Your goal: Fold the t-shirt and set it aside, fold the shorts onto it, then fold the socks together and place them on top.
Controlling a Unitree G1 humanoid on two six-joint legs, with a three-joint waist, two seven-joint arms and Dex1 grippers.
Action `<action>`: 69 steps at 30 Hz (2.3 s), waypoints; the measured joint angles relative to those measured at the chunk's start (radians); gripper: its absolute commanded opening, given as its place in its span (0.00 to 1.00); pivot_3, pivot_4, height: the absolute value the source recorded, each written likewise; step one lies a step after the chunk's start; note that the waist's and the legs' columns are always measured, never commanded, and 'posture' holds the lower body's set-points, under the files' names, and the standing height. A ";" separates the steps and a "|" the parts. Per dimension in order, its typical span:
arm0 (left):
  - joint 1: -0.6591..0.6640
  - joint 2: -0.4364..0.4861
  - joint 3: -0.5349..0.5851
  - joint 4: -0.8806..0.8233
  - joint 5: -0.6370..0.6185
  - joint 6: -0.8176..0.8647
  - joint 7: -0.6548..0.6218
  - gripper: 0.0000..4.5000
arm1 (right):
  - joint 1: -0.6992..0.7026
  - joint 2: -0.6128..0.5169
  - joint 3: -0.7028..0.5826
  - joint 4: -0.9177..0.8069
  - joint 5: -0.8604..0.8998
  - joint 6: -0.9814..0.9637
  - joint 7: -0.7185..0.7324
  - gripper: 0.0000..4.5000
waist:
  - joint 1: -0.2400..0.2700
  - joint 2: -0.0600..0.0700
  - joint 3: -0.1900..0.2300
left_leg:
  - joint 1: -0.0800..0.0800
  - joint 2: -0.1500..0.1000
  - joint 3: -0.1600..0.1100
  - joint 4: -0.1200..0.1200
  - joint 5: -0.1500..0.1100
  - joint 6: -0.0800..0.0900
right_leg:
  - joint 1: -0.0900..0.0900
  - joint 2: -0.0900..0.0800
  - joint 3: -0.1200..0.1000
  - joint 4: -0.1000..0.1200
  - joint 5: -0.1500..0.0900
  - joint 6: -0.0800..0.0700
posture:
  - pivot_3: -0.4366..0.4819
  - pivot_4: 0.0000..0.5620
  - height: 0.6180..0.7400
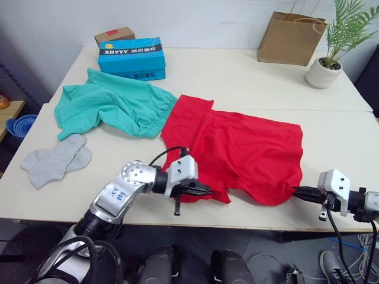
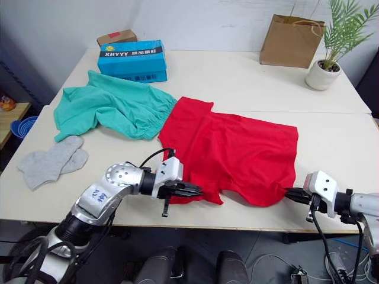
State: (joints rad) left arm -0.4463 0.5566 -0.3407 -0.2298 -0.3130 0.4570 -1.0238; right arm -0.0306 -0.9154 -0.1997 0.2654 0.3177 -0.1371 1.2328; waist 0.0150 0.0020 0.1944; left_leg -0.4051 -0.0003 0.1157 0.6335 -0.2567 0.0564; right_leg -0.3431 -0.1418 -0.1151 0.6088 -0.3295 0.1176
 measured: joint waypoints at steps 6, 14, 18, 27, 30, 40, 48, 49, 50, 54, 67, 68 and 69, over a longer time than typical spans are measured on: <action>0.102 0.084 0.120 -0.005 -0.073 -0.051 -0.090 0.01 | 0.003 0.003 0.000 -0.027 0.001 0.022 -0.008 0.00 | 0.001 0.000 0.000 | 0.000 0.000 0.000 0.000 -0.001 -0.002 | 0.000 0.000 0.000 0.000 0.000 0.000 | 0.48 0.27 1.00; 0.354 0.211 0.425 -0.050 -0.147 -0.065 -0.071 0.01 | 0.054 0.007 -0.023 -0.064 0.019 0.029 -0.023 0.00 | -0.007 0.001 0.000 | 0.000 0.000 -0.001 -0.003 -0.002 -0.003 | -0.002 -0.001 0.000 0.000 0.000 0.000 | 0.48 0.27 1.00; 0.515 0.244 0.517 -0.082 -0.149 -0.092 -0.074 0.01 | 0.141 0.007 -0.118 -0.131 0.068 0.052 -0.029 0.00 | -0.007 0.002 0.001 | 0.000 0.000 -0.001 -0.003 -0.003 -0.002 | -0.001 -0.002 0.000 -0.002 0.000 0.000 | 0.48 0.27 1.00; 0.591 0.230 0.637 -0.119 -0.166 -0.136 -0.025 0.01 | 0.327 0.005 -0.215 -0.215 0.083 0.058 0.000 0.00 | 0.006 0.002 0.001 | 0.000 0.000 0.001 -0.007 -0.004 -0.002 | -0.003 -0.002 0.003 -0.005 -0.001 -0.001 | 0.48 0.27 1.00; 0.594 0.253 0.650 -0.119 -0.174 -0.128 -0.034 0.01 | 0.395 -0.013 -0.216 -0.259 0.103 0.136 0.034 0.00 | 0.007 0.002 0.001 | -0.001 0.000 0.002 -0.008 -0.004 -0.002 | -0.005 -0.002 0.003 -0.005 -0.001 -0.001 | 0.48 0.27 1.00; 0.428 0.324 0.533 -0.113 -0.183 -0.072 -0.102 0.04 | 0.345 -0.095 -0.207 -0.380 0.155 0.384 0.057 0.00 | 0.007 0.002 0.001 | -0.001 0.000 0.004 -0.009 -0.004 -0.003 | -0.005 -0.002 0.005 -0.010 -0.003 -0.005 | 0.48 0.27 1.00; 0.412 0.340 0.440 -0.088 -0.054 -0.275 -0.166 0.53 | 0.317 -0.082 -0.193 -0.330 0.121 0.332 0.065 0.00 | 0.009 0.002 0.001 | -0.003 0.000 0.006 -0.011 -0.003 0.000 | -0.013 0.001 0.003 -0.001 -0.002 -0.003 | 0.48 0.27 1.00; 0.410 0.340 0.435 -0.058 -0.023 -0.363 -0.181 0.59 | 0.312 -0.077 -0.193 -0.324 0.117 0.324 0.065 0.00 | 0.009 0.002 0.001 | -0.003 0.000 0.007 -0.011 -0.002 0.000 | -0.012 0.001 0.003 -0.001 -0.002 -0.003 | 0.48 0.27 1.00; 0.403 0.336 0.431 -0.019 0.010 -0.459 -0.189 0.59 | 0.311 -0.070 -0.193 -0.316 0.112 0.313 0.064 0.00 | 0.008 0.002 0.001 | -0.003 0.000 0.008 -0.010 -0.003 0.001 | -0.012 0.001 0.003 -0.001 -0.002 -0.003 | 0.48 0.27 1.00; 0.363 0.298 0.429 0.191 0.131 -0.838 -0.176 0.59 | 0.297 -0.050 -0.165 -0.298 0.099 0.290 0.062 0.00 | 0.008 0.002 0.001 | -0.004 0.000 0.010 -0.006 -0.005 -0.002 | -0.012 -0.003 0.002 -0.001 -0.002 -0.003 | 0.48 0.27 1.00; 0.290 0.281 0.354 0.402 0.232 -1.225 -0.091 0.59 | 0.271 -0.039 -0.158 -0.276 0.092 0.269 0.060 0.00 | 0.006 0.002 0.001 | -0.004 0.000 0.010 -0.005 -0.006 -0.001 | -0.015 -0.005 -0.002 0.006 -0.001 -0.001 | 0.48 0.27 1.00; 0.290 0.280 0.348 0.403 0.232 -1.230 -0.090 0.59 | 0.271 -0.038 -0.158 -0.276 0.092 0.270 0.060 0.00 | 0.006 0.002 0.001 | -0.004 0.000 0.010 -0.004 -0.006 -0.001 | -0.015 -0.005 -0.002 0.006 -0.001 -0.001 | 0.48 0.27 1.00; 0.288 0.275 0.336 0.402 0.232 -1.235 -0.089 0.59 | 0.271 -0.036 -0.157 -0.276 0.092 0.272 0.058 0.00 | 0.006 0.002 0.001 | -0.003 0.000 0.011 -0.004 -0.006 -0.001 | -0.014 -0.006 -0.002 0.006 -0.001 -0.001 | 0.48 0.27 1.00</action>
State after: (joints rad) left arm -0.1584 0.8315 -0.0047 0.1718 -0.0812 -0.7776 -1.1124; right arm 0.2400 -0.9515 -0.3570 -0.0108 0.4101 0.1346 1.2907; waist 0.0206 0.0038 0.1956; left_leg -0.4084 -0.0003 0.1262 0.6299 -0.2627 0.0554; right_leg -0.3572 -0.1474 -0.1169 0.6150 -0.3300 0.1169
